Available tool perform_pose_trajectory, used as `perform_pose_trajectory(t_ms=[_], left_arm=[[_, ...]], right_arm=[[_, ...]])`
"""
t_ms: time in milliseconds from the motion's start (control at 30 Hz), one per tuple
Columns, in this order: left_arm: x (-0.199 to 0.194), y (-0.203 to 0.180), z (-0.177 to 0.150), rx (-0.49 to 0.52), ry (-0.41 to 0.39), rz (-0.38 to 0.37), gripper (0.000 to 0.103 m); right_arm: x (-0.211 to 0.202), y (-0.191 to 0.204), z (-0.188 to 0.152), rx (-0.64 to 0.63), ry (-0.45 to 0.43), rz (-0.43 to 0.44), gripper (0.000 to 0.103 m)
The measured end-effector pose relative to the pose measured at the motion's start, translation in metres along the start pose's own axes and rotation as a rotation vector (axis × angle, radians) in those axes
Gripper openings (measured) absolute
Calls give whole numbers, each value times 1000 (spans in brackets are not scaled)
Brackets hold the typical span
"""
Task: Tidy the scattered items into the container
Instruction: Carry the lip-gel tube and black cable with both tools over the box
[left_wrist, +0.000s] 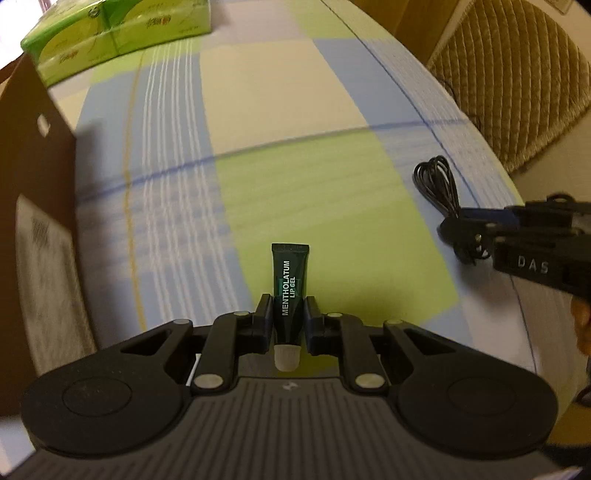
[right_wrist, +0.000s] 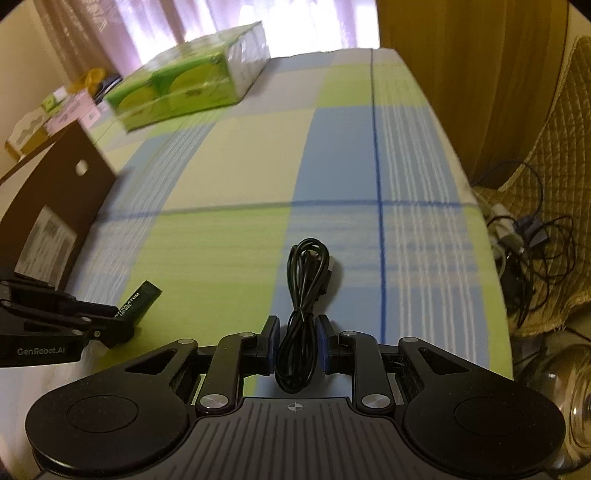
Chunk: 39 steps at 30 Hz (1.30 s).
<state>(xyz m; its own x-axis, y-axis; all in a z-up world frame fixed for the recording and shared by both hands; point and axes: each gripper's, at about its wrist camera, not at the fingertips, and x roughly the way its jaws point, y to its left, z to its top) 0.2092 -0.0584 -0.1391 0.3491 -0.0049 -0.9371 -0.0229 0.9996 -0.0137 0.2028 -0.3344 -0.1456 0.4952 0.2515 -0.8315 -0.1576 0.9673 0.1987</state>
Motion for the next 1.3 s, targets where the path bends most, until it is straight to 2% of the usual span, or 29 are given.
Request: perform_pose_trajectory(t_ms=[100, 267, 600, 633, 667, 700, 733, 767, 900, 933, 967, 1100, 1133, 1167, 1233, 1300], left_arm=[[0, 0, 0, -10, -2, -3, 14], [4, -4, 8, 10, -19, -2, 24], [-2, -5, -6, 7, -53, 20, 25], [-2, -5, -6, 3, -55, 23, 25], [-2, -5, -6, 0, -58, 25, 25], [-1, -5, -6, -2, -60, 27, 25], [-1, -5, -6, -4, -63, 30, 25], [-1, -6, -7, -4, -66, 32, 25], [-1, -5, -8, -2, -81, 42, 25], [-1, -5, -7, -4, -86, 46, 25], [-1, -5, -7, -6, -90, 49, 25], [0, -7, -9, 2, -102, 66, 25], [0, -7, -10, 8, -105, 69, 26], [0, -8, -11, 13, -107, 72, 26], [-1, -9, -14, 19, -109, 73, 24], [-3, -10, -16, 32, -106, 70, 15]], right_arm=[[-3, 2, -5, 16, 3, 0, 27], [0, 3, 5, 27, -13, -10, 27], [8, 1, 9, 6, -23, -44, 27], [7, 1, 8, 7, -28, -44, 33], [5, 1, 7, 9, -36, -45, 67], [2, 1, 5, 14, -55, -52, 86], [-2, 2, 4, 14, -89, -59, 92], [-5, 3, 3, 2, -117, -53, 92], [0, 4, 7, -26, -128, -62, 91], [3, 3, 9, -29, -128, -66, 86], [7, 3, 10, -32, -124, -69, 70], [19, 3, 10, -52, -111, -78, 55], [20, 5, 8, -82, -117, -95, 39], [20, 8, 6, -113, -117, -114, 31], [17, 12, 1, -153, -110, -125, 30], [14, 15, -8, -170, -106, -124, 30]])
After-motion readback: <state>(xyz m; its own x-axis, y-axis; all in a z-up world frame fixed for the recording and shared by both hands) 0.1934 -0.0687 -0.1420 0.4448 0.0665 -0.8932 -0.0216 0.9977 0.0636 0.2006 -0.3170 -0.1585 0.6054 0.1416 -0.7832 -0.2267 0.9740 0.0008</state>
